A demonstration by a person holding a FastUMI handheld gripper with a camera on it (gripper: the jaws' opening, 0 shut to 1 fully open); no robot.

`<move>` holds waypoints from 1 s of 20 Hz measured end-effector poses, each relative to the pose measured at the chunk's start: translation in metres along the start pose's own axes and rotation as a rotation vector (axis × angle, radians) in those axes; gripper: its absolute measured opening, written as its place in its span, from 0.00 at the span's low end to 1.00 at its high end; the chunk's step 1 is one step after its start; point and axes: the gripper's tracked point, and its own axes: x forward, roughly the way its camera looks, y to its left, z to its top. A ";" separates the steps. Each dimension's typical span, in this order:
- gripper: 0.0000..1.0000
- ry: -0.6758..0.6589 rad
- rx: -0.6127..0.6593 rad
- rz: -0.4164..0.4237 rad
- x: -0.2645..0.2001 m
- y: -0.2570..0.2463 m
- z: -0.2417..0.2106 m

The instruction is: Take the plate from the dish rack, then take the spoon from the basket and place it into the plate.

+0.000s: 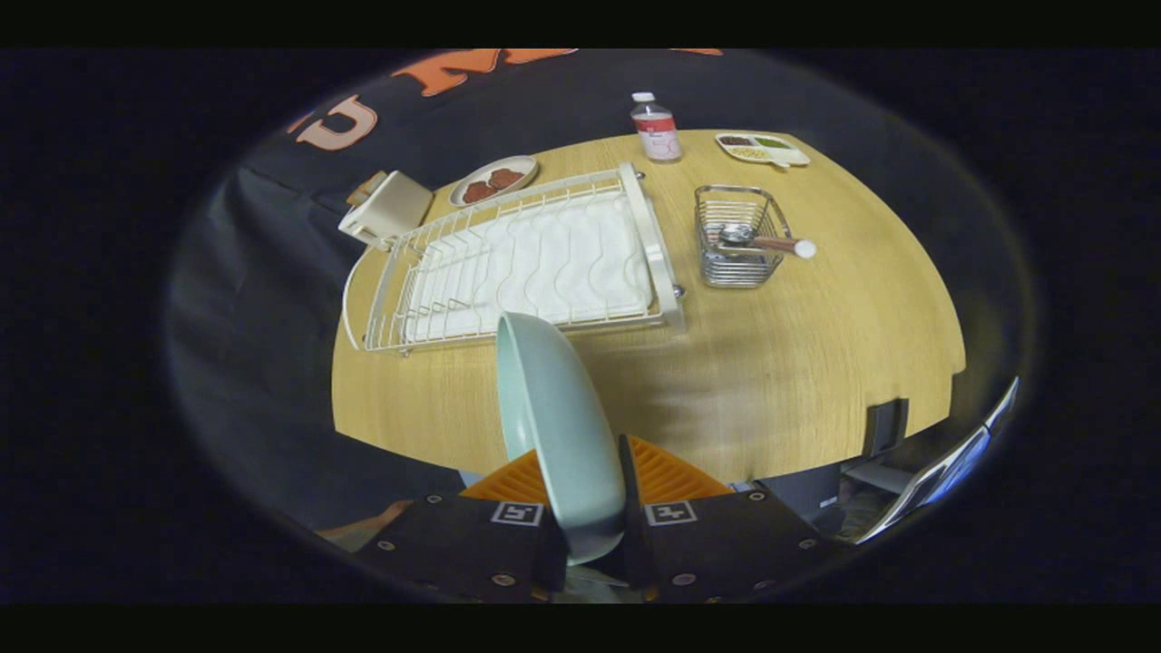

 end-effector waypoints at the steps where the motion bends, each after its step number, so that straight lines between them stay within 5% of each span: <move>1: 0.26 0.006 -0.007 0.002 0.005 0.000 -0.003; 15: 0.28 0.082 0.048 0.014 0.050 -0.017 -0.022; 20: 0.39 0.097 0.079 -0.027 0.057 -0.040 -0.024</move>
